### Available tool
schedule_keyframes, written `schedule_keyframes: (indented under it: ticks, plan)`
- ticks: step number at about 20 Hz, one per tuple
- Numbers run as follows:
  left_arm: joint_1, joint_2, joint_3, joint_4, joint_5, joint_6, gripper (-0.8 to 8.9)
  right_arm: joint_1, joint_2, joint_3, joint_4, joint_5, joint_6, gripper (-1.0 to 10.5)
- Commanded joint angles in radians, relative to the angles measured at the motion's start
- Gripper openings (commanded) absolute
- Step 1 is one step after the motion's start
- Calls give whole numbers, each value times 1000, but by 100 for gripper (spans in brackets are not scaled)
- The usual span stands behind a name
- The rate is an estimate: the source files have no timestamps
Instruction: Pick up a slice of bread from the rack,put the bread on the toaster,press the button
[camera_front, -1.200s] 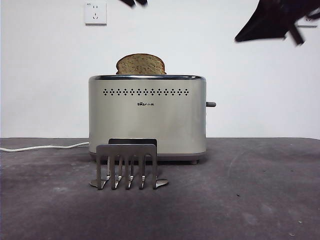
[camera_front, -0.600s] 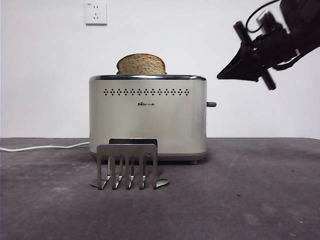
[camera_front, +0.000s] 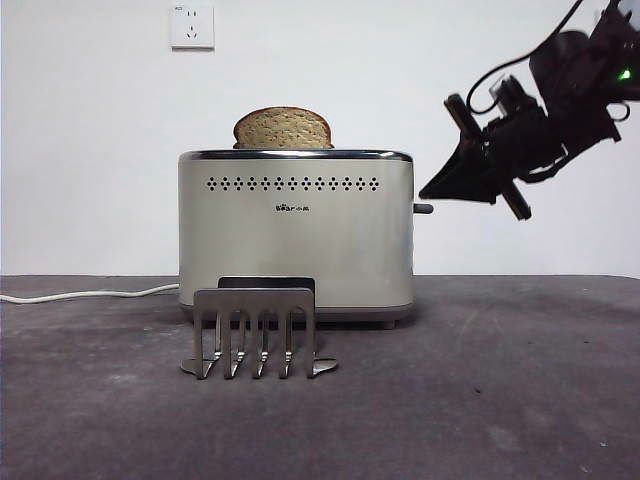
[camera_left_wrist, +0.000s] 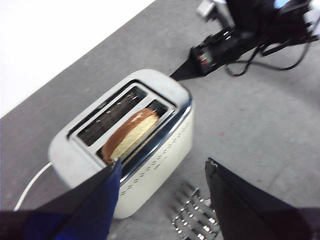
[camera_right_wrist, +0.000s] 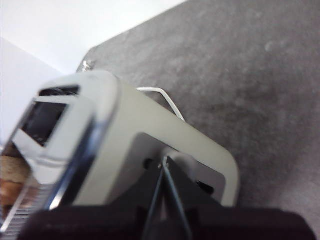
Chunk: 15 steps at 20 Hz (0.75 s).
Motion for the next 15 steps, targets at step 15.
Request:
schedule_keyframes:
  ticks: [15]
  plan:
    - [0,0,-4,8,13,-7,283,3,137,2,-156,85,-171,-12]
